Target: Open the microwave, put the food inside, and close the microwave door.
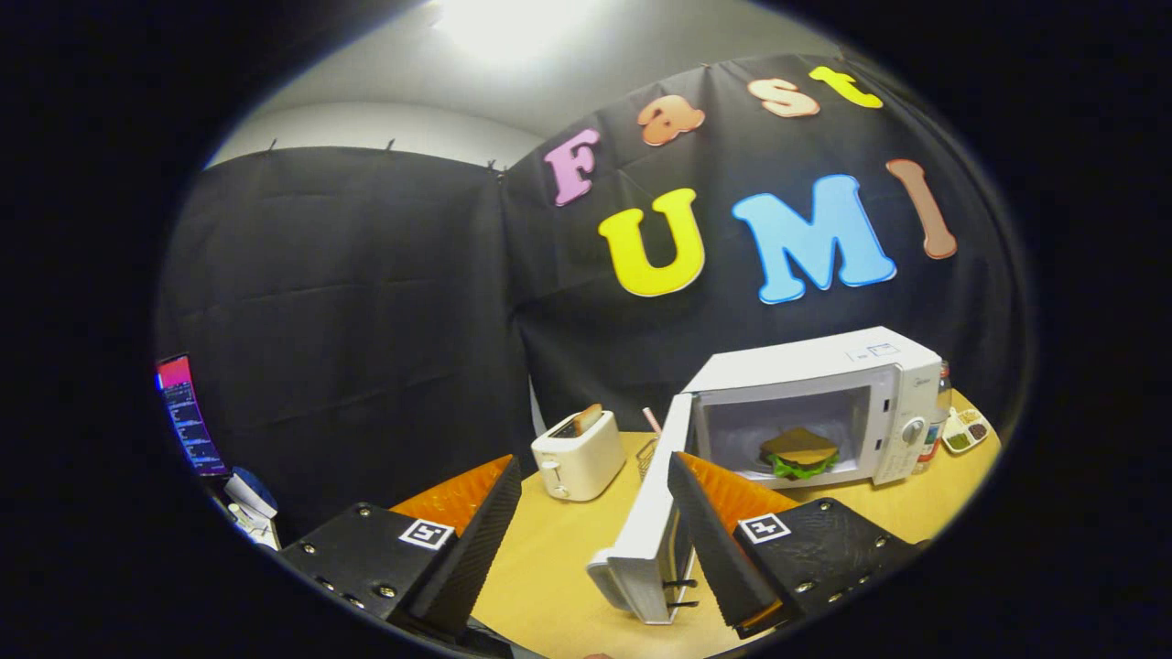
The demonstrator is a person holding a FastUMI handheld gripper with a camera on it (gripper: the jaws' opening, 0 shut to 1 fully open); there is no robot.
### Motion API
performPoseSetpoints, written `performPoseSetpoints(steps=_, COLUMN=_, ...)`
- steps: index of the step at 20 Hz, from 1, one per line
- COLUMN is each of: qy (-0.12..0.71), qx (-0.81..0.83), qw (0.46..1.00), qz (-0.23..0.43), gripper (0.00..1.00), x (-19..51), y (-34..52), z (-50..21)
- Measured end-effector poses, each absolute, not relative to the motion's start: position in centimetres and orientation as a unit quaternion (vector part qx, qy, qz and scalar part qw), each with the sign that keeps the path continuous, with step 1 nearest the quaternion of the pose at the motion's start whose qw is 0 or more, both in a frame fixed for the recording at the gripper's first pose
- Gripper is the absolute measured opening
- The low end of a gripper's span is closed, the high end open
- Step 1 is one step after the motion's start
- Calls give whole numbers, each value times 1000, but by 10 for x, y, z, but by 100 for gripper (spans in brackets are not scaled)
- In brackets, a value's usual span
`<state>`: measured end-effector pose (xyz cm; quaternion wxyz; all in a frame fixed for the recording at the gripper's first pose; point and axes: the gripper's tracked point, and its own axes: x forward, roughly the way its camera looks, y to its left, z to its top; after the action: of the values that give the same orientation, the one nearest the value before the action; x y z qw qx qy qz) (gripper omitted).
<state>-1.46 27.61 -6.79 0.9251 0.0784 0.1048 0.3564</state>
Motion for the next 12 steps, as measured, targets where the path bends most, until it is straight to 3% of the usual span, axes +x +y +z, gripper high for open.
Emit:
performPoseSetpoints(steps=5, qy=130, qx=60, qw=896, qz=420, gripper=97, x=-51, y=323, z=-100)
performPoseSetpoints(steps=8, qy=158, qx=55, qw=886, qz=433, gripper=86, x=-58, y=335, z=-127)
performPoseSetpoints(steps=9, qy=168, qx=49, qw=886, qz=429, gripper=74, x=-57, y=336, z=-134)
performPoseSetpoints(steps=11, qy=181, qx=32, qw=892, qz=413, gripper=21, x=-45, y=331, z=-153)
performPoseSetpoints(steps=12, qy=187, qx=26, qw=896, qz=403, gripper=13, x=-41, y=326, z=-160)
